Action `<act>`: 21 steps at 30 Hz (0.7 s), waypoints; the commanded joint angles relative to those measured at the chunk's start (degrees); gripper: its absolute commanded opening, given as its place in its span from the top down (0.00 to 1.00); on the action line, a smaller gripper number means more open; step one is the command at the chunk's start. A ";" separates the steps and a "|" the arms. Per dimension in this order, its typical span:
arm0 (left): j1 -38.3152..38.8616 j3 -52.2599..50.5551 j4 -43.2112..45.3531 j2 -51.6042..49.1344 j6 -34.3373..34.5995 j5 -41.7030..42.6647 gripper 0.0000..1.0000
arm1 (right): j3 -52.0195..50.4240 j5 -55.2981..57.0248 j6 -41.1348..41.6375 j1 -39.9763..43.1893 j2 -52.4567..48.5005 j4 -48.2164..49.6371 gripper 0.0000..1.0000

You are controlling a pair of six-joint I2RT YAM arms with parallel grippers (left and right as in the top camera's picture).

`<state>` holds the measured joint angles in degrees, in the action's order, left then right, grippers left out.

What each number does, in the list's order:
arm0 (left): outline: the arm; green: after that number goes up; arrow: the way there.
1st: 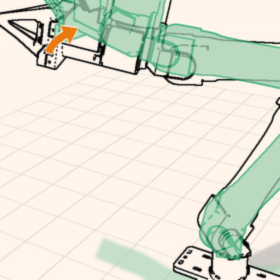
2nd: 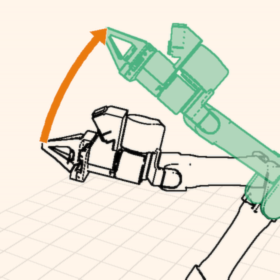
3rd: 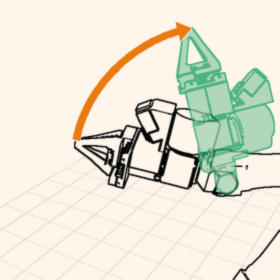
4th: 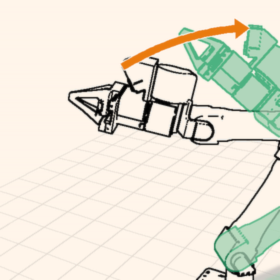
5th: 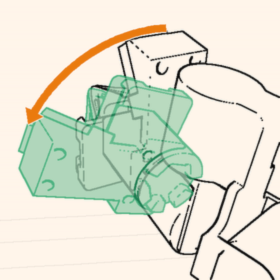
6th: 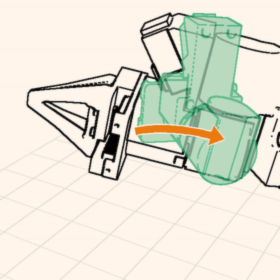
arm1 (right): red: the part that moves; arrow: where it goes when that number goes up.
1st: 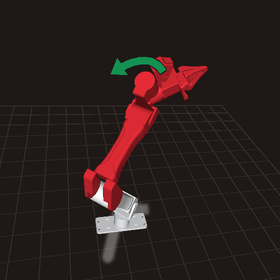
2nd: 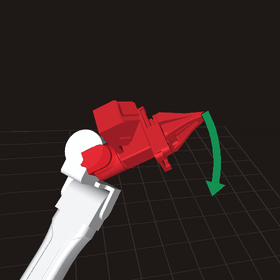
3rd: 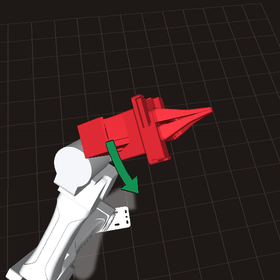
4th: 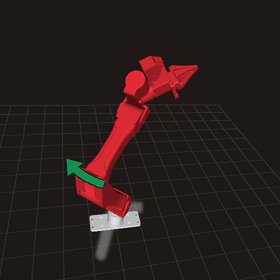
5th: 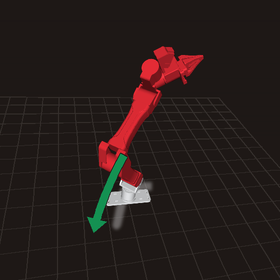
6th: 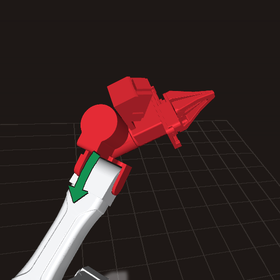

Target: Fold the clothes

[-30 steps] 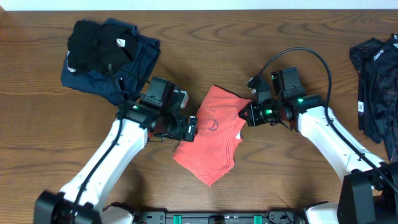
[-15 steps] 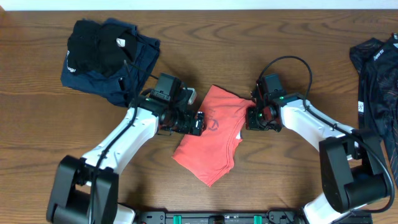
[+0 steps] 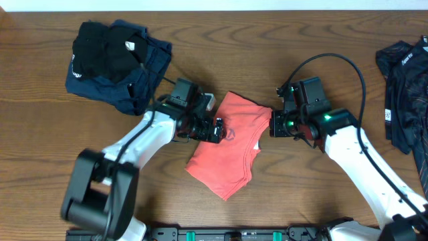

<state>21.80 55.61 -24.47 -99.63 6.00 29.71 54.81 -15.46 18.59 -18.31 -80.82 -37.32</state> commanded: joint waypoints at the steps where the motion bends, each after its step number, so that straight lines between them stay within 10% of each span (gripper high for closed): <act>1: -0.26 -0.33 0.96 -4.46 -4.26 5.57 0.01 | 0.61 -1.38 -1.33 -0.50 1.01 -0.31 0.99; 6: -0.17 -0.31 2.10 -7.87 -7.48 14.25 0.09 | 0.61 -1.46 -2.62 -0.50 1.01 -1.92 0.99; 14: 0.22 0.02 3.02 -7.93 -8.98 17.86 0.75 | 0.61 -1.44 -2.60 -0.50 1.01 -2.16 0.99; 21: -0.02 5.46 2.69 -4.22 -8.74 25.46 0.94 | 0.61 -0.83 -2.60 0.26 1.01 -2.34 0.99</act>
<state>21.85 56.90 -21.93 -107.02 -2.37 49.10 54.81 -16.27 17.10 -18.28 -80.36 -39.48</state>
